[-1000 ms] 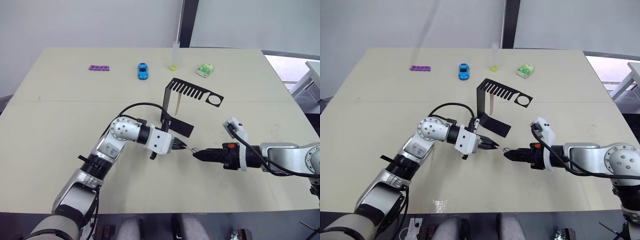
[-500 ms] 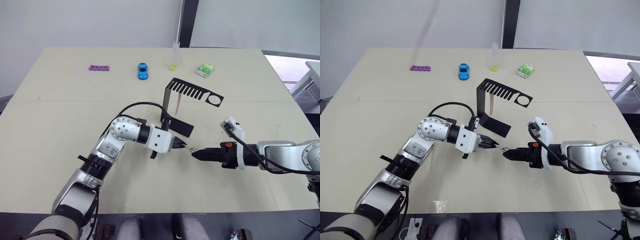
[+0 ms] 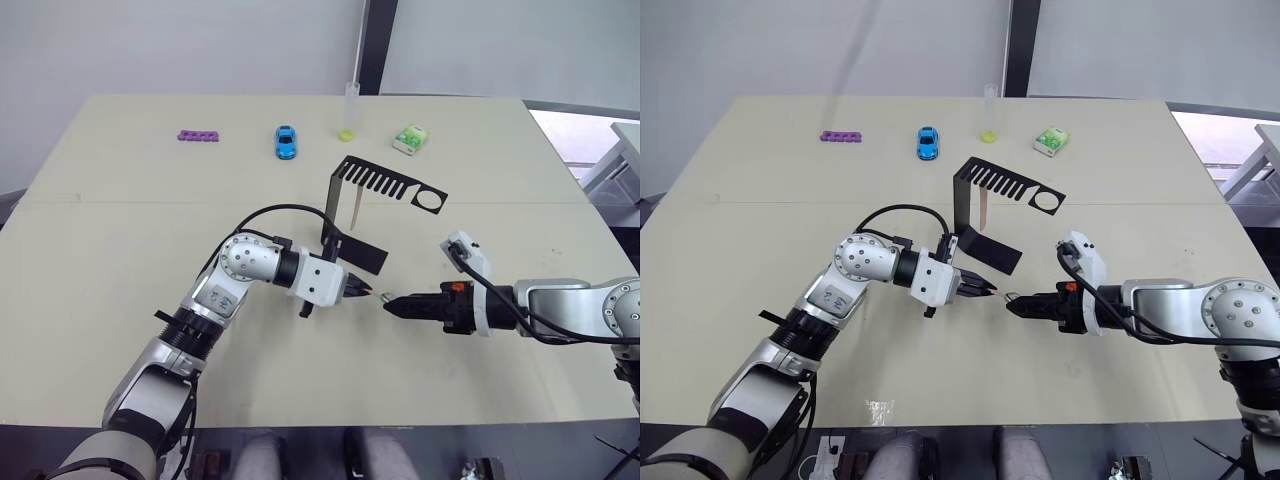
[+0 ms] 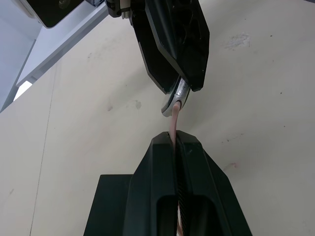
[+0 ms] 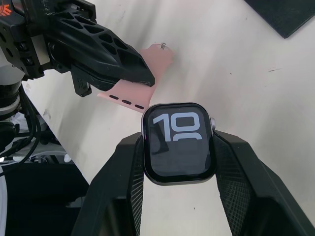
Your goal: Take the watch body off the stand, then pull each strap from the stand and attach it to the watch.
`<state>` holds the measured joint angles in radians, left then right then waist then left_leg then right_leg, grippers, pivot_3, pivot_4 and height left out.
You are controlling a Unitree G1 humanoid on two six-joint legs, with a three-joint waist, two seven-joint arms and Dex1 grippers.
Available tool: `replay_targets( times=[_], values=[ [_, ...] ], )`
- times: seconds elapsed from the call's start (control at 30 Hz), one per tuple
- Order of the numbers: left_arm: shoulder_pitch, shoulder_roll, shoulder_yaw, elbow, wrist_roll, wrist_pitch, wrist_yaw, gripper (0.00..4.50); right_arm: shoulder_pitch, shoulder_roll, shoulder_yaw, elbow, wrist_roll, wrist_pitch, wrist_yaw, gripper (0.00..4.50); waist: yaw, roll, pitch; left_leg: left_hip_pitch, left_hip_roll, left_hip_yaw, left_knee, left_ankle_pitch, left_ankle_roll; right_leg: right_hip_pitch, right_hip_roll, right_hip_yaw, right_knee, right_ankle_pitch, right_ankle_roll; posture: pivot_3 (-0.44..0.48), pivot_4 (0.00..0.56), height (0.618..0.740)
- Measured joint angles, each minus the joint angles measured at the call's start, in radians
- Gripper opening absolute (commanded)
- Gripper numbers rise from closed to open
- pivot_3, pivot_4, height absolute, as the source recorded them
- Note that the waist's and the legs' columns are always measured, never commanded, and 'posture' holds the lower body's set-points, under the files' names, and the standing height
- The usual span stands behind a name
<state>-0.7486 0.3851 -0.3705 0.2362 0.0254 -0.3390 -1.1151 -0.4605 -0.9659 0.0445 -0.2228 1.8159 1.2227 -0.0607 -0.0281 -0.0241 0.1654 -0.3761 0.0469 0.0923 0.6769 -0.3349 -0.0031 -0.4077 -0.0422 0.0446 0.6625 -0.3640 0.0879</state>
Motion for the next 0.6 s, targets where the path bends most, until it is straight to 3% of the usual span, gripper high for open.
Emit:
replay_targets(
  times=[0.6],
  values=[
    [-0.005,0.0,-0.001,0.0,0.005,-0.002,0.0,0.0,-0.005,-0.004,0.0,0.001,0.0,0.0,0.0,1.55,0.0,0.0,0.0,0.0,0.0,0.0,0.0,0.0,0.0,0.0,0.0,0.0,0.0,0.0,0.0,0.0,0.15,0.74]
  ],
)
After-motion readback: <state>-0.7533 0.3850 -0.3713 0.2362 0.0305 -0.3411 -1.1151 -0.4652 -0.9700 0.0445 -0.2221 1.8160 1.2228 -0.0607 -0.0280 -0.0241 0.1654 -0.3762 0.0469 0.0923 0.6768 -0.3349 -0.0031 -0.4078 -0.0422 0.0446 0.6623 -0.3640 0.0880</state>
